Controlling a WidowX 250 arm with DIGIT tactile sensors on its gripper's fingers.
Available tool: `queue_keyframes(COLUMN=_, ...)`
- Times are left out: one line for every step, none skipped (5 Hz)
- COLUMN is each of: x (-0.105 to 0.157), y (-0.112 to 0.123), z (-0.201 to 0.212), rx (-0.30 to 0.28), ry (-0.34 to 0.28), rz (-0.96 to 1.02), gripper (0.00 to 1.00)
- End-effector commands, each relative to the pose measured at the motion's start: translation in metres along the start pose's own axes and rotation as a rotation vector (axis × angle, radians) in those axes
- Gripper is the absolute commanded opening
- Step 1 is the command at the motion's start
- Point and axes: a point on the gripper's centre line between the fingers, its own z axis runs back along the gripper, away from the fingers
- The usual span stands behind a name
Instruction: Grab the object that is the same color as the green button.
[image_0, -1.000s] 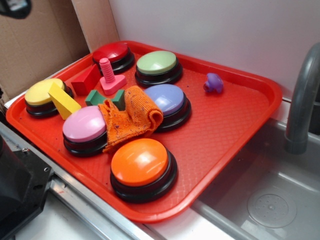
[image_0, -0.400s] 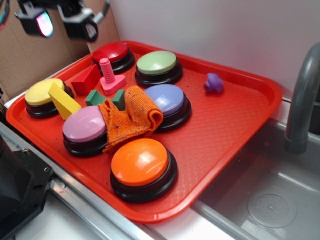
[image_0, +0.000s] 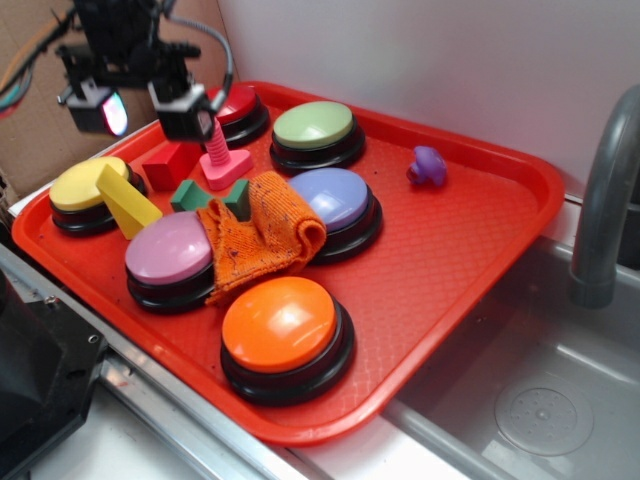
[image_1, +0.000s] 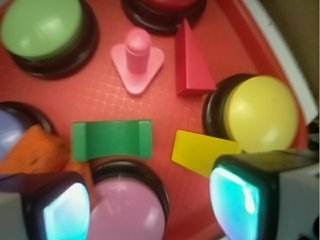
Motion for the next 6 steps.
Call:
queue_keyframes(x=0.015, y=0.008, z=-0.03, rx=-0.019, ry=-0.023, rz=-0.045, gripper=1.0)
queue_keyframes(x=0.022, y=0.006, z=-0.04, rx=-0.033, ry=-0.049, rz=-0.101, gripper=1.0)
queue_keyframes(x=0.024, y=0.003, z=-0.052, rx=-0.053, ry=-0.044, rz=-0.163, gripper=1.0)
queue_keyframes(x=0.022, y=0.002, z=-0.058, rx=-0.077, ry=-0.039, rz=-0.161, gripper=1.0)
queue_keyframes(x=0.021, y=0.0, z=-0.061, rx=-0.1, ry=-0.04, rz=-0.16, gripper=0.0)
queue_keyframes(x=0.022, y=0.001, z=-0.061, rx=-0.106, ry=-0.045, rz=-0.149, gripper=0.0)
